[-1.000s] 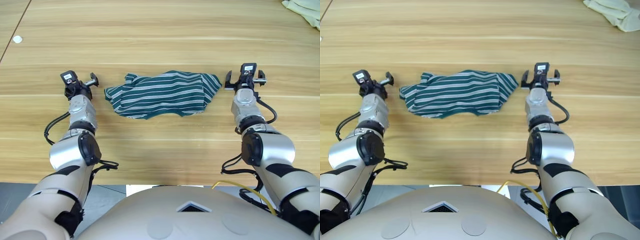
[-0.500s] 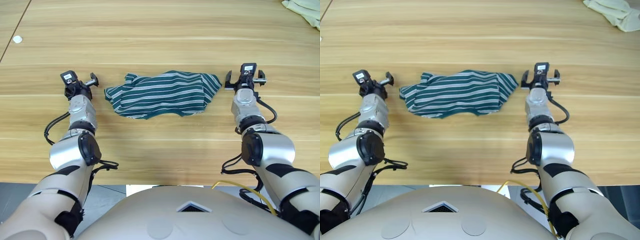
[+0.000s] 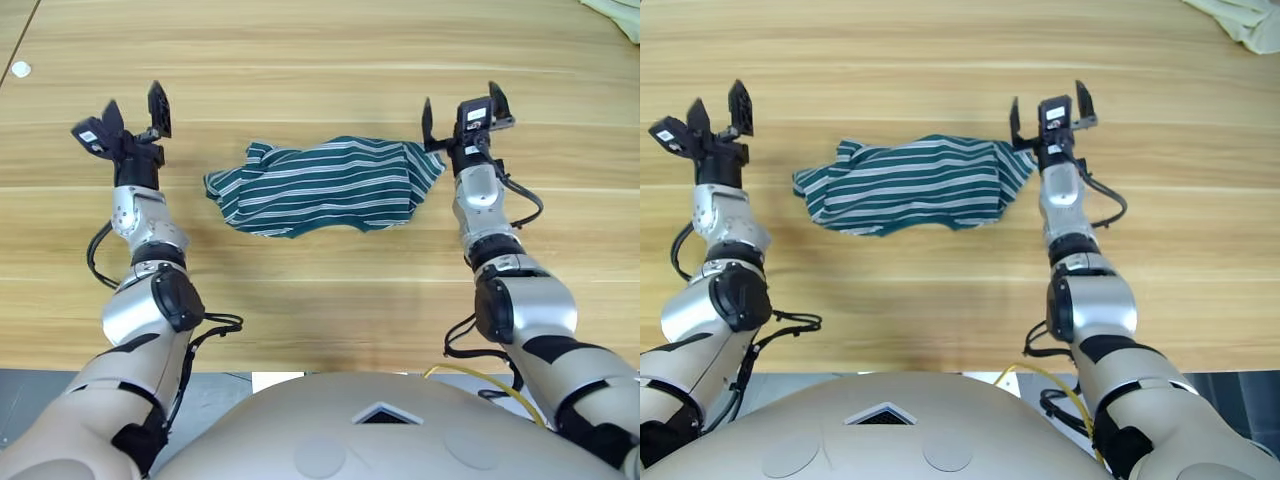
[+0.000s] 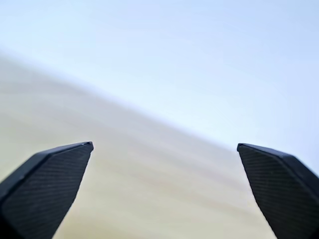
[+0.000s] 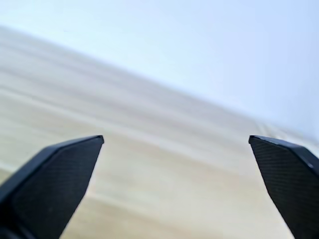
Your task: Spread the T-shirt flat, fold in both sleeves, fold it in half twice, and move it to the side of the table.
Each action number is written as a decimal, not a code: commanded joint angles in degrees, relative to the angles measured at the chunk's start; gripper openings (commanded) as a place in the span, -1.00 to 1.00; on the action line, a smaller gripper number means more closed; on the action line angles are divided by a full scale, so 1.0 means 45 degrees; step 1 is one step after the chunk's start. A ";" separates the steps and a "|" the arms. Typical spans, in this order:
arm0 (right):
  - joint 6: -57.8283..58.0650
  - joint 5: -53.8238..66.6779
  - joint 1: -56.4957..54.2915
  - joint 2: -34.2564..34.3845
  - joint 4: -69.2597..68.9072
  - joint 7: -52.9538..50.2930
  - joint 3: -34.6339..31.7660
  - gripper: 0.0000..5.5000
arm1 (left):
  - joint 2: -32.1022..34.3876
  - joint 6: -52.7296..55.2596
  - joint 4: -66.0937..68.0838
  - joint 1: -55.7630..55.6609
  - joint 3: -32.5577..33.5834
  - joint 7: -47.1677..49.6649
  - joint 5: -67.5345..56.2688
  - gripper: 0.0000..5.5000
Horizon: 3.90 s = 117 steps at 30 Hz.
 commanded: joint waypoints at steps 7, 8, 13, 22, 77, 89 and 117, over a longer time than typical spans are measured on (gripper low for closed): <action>-0.0360 -0.1884 0.5632 -0.3101 -0.7799 0.4837 0.3565 0.96 | 0.0927 -0.2304 -0.8772 0.6844 -0.6698 -0.6119 0.2736 0.95; -0.0097 -0.1750 0.5581 -0.3178 -0.7940 0.4641 0.3275 0.96 | 0.1062 -0.2606 -0.8452 0.6754 -0.6791 -0.5677 0.3329 0.95; 0.0654 0.0286 0.5453 -0.3258 -0.9291 0.4361 0.1818 0.96 | 0.1854 -0.4167 -0.6358 0.5943 -0.6953 -0.2664 0.6759 0.95; 0.1815 -0.0294 0.4805 -0.3575 -0.9203 0.3474 0.1015 0.96 | 0.2912 -0.4990 -0.5808 0.5310 -0.7594 0.0180 0.7831 0.95; 0.2748 -0.1463 0.5680 -0.7032 -1.1905 0.3181 0.3000 0.96 | 0.7160 -0.2251 -0.8377 0.6084 -1.2429 0.2265 0.9562 0.95; 0.2929 -0.3320 0.7543 -0.8566 -1.1298 0.7181 0.5084 0.96 | 0.8108 -0.1895 -0.8532 0.6216 -1.2828 0.3204 1.2920 0.85; 0.3570 -0.5347 0.6384 -0.7440 -0.9013 0.6477 0.6608 -0.32 | 0.7452 -0.2432 -0.6404 0.5000 -1.4908 0.5154 1.5164 -0.85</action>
